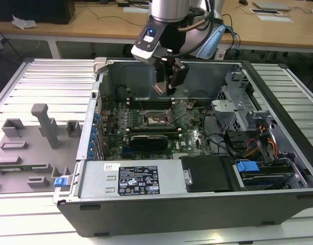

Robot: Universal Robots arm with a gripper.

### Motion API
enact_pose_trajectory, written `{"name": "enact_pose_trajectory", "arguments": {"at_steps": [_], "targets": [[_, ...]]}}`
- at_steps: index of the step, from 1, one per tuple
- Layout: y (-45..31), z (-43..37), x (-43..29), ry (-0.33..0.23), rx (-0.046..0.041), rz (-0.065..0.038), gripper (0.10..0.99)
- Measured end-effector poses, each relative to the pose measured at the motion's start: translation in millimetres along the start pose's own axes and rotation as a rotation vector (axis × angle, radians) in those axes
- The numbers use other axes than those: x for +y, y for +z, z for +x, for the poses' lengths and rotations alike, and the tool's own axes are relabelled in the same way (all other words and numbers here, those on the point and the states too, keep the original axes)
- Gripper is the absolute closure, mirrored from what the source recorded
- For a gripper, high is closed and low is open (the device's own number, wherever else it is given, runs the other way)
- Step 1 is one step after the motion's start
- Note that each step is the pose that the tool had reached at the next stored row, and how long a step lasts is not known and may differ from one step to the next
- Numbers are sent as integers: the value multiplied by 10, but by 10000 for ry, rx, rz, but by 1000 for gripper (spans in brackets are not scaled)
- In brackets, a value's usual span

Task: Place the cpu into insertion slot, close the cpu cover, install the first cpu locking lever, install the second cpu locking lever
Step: 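Place the cpu into insertion slot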

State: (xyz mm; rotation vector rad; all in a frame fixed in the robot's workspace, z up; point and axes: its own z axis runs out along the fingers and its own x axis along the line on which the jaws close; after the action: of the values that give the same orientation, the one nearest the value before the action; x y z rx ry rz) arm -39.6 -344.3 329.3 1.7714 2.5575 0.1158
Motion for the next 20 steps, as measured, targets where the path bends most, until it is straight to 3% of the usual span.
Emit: {"name": "enact_pose_trajectory", "arguments": {"at_steps": [7, 13, 20], "targets": [[18, 0, -1, 1419, -110, -28, 545], [68, -1, -5, 3111, -236, -61, 545], [152, 17, -15, 3365, -227, -78, 545]]}}
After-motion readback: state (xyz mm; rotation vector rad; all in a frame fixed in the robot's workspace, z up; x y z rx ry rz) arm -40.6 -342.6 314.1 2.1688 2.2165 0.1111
